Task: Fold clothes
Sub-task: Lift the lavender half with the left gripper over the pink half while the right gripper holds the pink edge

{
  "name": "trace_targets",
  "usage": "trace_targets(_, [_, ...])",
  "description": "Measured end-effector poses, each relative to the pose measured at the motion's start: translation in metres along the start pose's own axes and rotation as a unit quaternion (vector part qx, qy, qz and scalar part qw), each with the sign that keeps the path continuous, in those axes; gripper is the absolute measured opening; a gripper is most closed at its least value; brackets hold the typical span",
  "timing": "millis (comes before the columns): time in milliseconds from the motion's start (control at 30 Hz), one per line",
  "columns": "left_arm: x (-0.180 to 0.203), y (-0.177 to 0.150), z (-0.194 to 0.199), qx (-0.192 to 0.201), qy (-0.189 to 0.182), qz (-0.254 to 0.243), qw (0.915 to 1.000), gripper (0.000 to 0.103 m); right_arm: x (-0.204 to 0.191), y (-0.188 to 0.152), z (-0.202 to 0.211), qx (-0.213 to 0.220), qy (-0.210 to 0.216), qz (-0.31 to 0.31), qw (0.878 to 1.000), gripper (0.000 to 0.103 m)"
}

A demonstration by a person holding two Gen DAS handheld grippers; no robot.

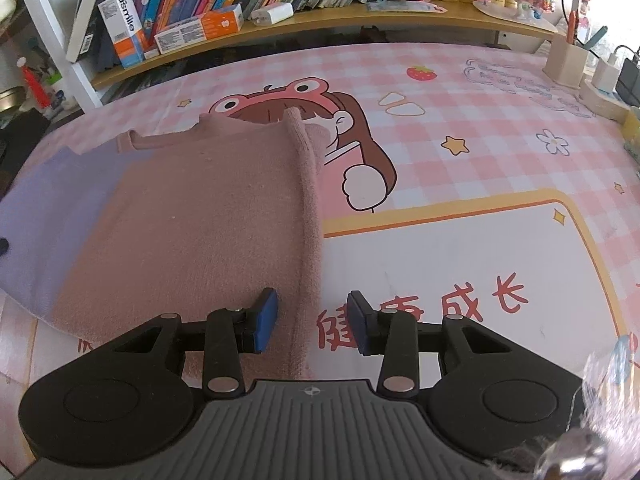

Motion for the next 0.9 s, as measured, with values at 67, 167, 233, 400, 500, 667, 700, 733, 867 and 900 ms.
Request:
trace_targets(67, [0.016, -0.001, 0.005, 0.009, 0.007, -0.032, 0.9994, 0.007, 0.002, 0.001, 0.0, -0.001, 0.006, 0.006, 1.0, 0.036])
trace_targets(167, [0.043, -0.007, 0.012, 0.024, 0.021, -0.079, 0.9964, 0.007, 0.005, 0.003, -0.001, -0.004, 0.018, 0.018, 1.0, 0.036])
trace_targets(233, [0.06, -0.011, 0.015, 0.034, 0.032, -0.107, 0.9931, 0.007, 0.008, 0.004, -0.002, -0.006, 0.028, 0.026, 0.999, 0.036])
trace_targets(400, [0.109, -0.032, 0.019, 0.055, 0.069, -0.187, 0.9783, 0.007, 0.015, 0.006, -0.003, -0.007, 0.053, 0.048, 0.997, 0.037])
trace_targets(500, [0.138, -0.048, 0.016, 0.063, 0.1, -0.23, 0.9659, 0.007, 0.018, 0.007, -0.004, -0.009, 0.064, 0.065, 0.996, 0.038])
trace_targets(667, [0.182, -0.083, 0.003, 0.061, 0.132, -0.308, 0.9403, 0.008, 0.022, 0.009, -0.005, -0.01, 0.084, 0.093, 0.992, 0.039])
trace_targets(700, [0.19, -0.092, -0.002, 0.055, 0.138, -0.327, 0.9334, 0.008, 0.022, 0.01, -0.005, -0.011, 0.087, 0.098, 0.991, 0.039])
trace_targets(733, [0.198, -0.103, -0.01, 0.046, 0.144, -0.346, 0.9259, 0.008, 0.023, 0.011, -0.005, -0.012, 0.092, 0.104, 0.99, 0.039])
trace_targets(867, [0.219, -0.154, -0.058, -0.022, 0.172, -0.421, 0.8902, 0.008, 0.028, 0.013, -0.004, -0.019, 0.113, 0.123, 0.986, 0.039])
trace_targets(900, [0.221, -0.168, -0.072, -0.042, 0.188, -0.444, 0.8751, 0.008, 0.029, 0.014, -0.004, -0.021, 0.117, 0.128, 0.985, 0.039])
Point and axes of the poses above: each gripper's, at about its wrist camera, not at the fingertips, and z roughly against the way its jaws point, x to its right, y to its top, the point moved 2 cm from there along -z, roughly the way its jaws point, and after that the axes turned 15 degrees about -x, right-handed, at the moved point
